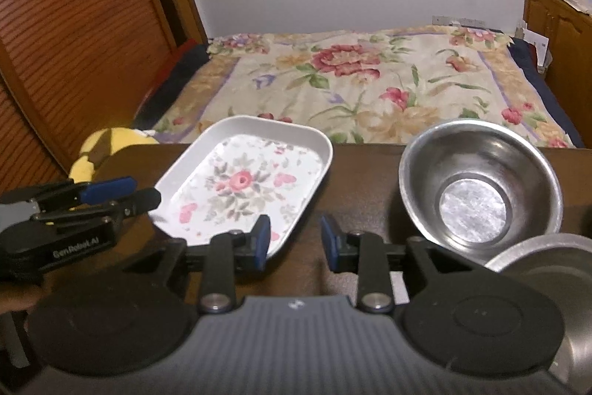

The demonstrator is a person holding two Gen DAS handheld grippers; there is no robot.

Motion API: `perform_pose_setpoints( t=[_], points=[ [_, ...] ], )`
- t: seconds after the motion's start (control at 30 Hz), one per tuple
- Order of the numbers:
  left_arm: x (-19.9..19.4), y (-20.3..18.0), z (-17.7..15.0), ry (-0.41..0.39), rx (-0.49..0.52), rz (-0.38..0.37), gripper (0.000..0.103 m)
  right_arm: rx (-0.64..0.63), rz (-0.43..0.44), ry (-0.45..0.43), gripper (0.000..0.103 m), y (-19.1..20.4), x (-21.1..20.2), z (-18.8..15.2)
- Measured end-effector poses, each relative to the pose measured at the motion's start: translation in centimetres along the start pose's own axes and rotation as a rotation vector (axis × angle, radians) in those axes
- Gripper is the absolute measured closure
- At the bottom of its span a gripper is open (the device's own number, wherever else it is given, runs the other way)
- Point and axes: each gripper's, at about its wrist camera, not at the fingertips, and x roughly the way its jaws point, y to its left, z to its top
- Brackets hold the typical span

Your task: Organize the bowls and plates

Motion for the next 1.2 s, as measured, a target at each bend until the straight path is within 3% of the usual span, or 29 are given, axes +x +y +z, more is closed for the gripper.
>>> perform_pose_setpoints(
  t=[0.13,0.37,0.53,0.63,0.9,1.2],
  points=[
    [0.9,0.6,-0.1,0.02,-0.029,0.0,0.075,0.015,-0.014,0.021,0.071,0.1,0.9,0.4],
    [1.7,1.7,-0.6,0.049,-0.1,-0.018,0.082,0.01,-0.029,0.053,0.072,0.5,1.8,0.5],
    [1.5,1.5,-0.7,0.049,-0.093,-0.03,0.09,-0.011,-0.01,0.068,0.083,1.0,2.0,0.2],
    [1.5,1.5,-0.7,0.057,-0.083,-0.035,0.091,-0.016,-0.001,0.078,0.09,1.2,2.2,0.0],
    [0.6,2.3,-0.9,0.07,-0.1,-0.071,0.092,0.015,0.03,0.093,0.09,1.0,2.3,-0.3],
    [-3.9,2.1,-0.7,0.008,-0.086,-0.094,0.092,-0.014,0.086,0.08,0.09,1.8,0.1,-1.0]
  ],
)
